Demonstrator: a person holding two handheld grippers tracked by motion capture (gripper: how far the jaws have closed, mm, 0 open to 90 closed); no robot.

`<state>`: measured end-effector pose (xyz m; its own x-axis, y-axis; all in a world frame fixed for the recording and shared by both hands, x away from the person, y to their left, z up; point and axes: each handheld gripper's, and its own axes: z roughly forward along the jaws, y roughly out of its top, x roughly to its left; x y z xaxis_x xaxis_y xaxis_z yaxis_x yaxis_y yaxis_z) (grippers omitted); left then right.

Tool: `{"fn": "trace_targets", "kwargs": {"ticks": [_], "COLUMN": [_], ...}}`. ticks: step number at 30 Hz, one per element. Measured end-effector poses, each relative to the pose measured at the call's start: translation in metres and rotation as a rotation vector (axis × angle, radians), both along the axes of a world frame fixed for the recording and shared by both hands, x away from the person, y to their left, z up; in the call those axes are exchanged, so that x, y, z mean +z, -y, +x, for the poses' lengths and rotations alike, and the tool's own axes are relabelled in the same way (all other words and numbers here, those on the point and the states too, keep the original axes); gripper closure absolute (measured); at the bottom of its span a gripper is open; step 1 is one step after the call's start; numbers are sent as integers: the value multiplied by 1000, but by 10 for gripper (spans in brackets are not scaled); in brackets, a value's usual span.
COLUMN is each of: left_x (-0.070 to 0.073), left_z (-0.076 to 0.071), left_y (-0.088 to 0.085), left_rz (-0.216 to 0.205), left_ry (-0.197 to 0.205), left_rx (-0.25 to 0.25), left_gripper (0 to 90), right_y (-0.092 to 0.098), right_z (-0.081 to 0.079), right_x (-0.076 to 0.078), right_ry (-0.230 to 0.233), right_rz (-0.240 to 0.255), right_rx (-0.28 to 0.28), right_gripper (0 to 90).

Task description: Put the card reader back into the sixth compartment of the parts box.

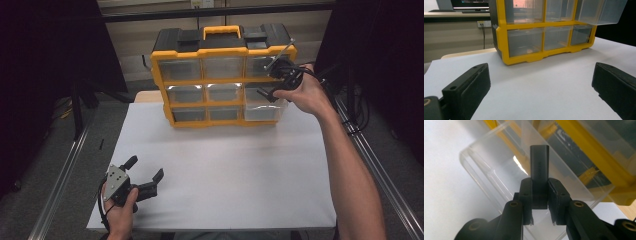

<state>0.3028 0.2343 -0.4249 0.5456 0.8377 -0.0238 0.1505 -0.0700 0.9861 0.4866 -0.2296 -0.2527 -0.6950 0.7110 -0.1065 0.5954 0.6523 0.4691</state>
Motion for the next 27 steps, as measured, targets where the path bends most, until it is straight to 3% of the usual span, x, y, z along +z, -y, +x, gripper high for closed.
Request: {"fn": "trace_targets", "kwargs": {"ticks": [2, 8, 14, 16, 21, 25, 27], "left_x": [0, 0, 1, 1, 1, 0, 1], "left_z": [0, 1, 0, 0, 0, 0, 0], "left_y": [0, -1, -2, -2, -2, -1, -1], "left_rz": [-14, -3, -7, -3, -3, 0, 0], "left_ry": [-2, -2, 8, 8, 5, 7, 7], "left_rx": [2, 0, 12, 12, 4, 6, 6], "left_gripper": [20, 20, 20, 20, 20, 20, 20], "right_y": [0, -1, -1, 0, 2, 4, 7], "right_z": [1, 3, 2, 2, 0, -4, -5], "right_x": [-1, -5, -6, -5, -3, -3, -2], "right_ry": [-3, -32, -12, 1, 32, 66, 79], "right_rz": [-2, 5, 9, 16, 40, 77, 103], "right_rx": [0, 6, 1, -8, -32, -31, -56], "right_gripper": [740, 738, 731, 645, 545, 431, 365]}}
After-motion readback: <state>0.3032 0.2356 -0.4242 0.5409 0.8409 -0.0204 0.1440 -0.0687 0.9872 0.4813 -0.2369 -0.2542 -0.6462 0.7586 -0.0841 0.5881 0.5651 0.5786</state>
